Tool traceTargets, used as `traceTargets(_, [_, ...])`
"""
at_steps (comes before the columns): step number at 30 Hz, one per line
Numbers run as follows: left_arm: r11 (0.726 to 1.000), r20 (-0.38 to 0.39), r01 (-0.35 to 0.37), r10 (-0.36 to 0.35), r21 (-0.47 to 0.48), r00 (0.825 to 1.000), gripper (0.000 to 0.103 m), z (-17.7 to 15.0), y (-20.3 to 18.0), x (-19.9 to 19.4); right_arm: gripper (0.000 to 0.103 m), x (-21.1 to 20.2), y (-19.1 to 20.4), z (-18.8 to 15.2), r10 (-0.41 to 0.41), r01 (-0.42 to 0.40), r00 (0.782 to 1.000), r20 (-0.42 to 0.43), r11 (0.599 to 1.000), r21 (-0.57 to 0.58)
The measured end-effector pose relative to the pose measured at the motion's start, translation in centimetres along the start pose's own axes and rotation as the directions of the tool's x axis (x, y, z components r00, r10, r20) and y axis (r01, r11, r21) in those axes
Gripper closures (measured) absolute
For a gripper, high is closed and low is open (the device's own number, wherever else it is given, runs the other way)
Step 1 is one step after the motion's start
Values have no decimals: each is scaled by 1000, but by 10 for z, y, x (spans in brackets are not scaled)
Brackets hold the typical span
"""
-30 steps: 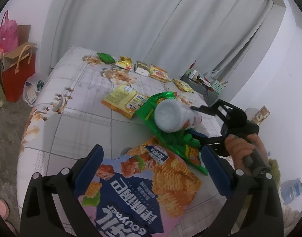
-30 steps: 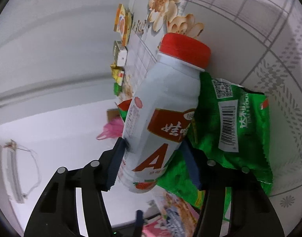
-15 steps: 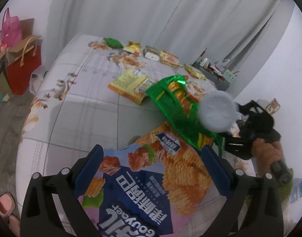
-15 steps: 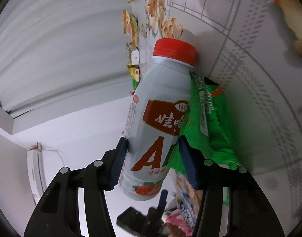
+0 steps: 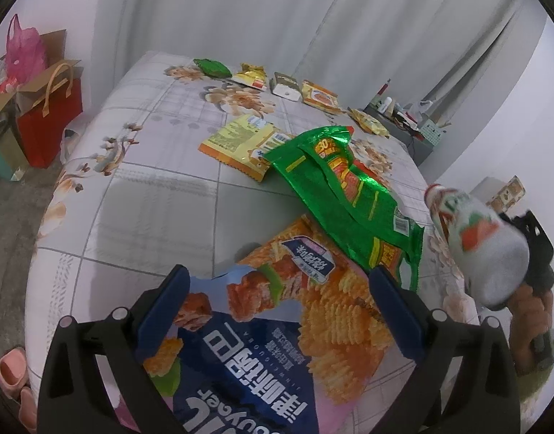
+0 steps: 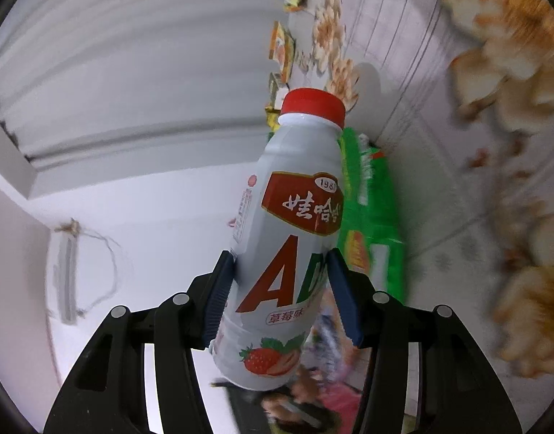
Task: Collect trash
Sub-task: 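Grasp the white AD drink bottle with the right gripper and lift it, then grasp the pink chip bag with the left gripper while the right holds the bottle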
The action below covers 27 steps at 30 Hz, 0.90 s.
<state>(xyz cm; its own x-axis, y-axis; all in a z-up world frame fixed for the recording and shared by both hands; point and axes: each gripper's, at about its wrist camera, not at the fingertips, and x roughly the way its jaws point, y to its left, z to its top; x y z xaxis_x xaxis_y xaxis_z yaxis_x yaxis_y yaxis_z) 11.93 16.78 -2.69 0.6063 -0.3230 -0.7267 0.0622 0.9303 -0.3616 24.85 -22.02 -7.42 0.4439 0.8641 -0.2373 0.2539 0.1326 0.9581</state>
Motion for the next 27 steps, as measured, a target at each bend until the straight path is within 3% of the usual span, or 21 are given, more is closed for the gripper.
traceTargets(3, [1000,11,1,-1,14,1000,6,1,-5,-3,53,-22,1,-4,-134,136,990,36,988,-72])
traceTargets(5, [1000,25,1,-1,21,1000,6,2,-8,-7,54,-32,0,-6,-229,237,971,71,964,-121])
traceTargets(6, [1000,30,-2,1,23,1000,6,3,-9,-9,54,-34,2,-7,-284,296,954,94,943,-151])
traceTargets(8, [1000,44,-1,0,25,999,6,3,-11,-15,55,-31,9,-13,-420,447,893,160,865,-226])
traceTargets(12, [997,55,9,-14,82,998,6,1,-18,-31,55,-24,9,-23,-466,496,868,171,818,-291])
traceTargets(15, [973,38,12,-22,232,999,6,-10,-37,-42,55,-24,8,-21,-475,509,861,184,802,-313])
traceTargets(18, [902,-14,9,-3,432,1000,6,-37,-67,-41,55,-20,1,-16,-470,506,862,188,805,-309])
traceTargets(20, [812,-29,-25,51,584,998,7,-64,-90,-32,55,-21,-1,-18,-458,494,869,187,817,-298])
traceTargets(22, [736,-17,-71,111,673,994,13,-82,-103,-22,55,-31,0,-24,-448,484,875,185,825,-292])
traceTargets(23, [684,2,-112,160,721,987,15,-93,-110,-12,55,-40,1,-29,-446,482,876,183,826,-292])
traceTargets(25, [644,25,-158,211,749,977,25,-99,-112,0,55,-49,2,-34,-445,481,877,182,827,-292])
traceTargets(27, [604,63,-236,293,761,954,32,-99,-111,15,55,-50,3,-36,-447,482,876,183,826,-292])
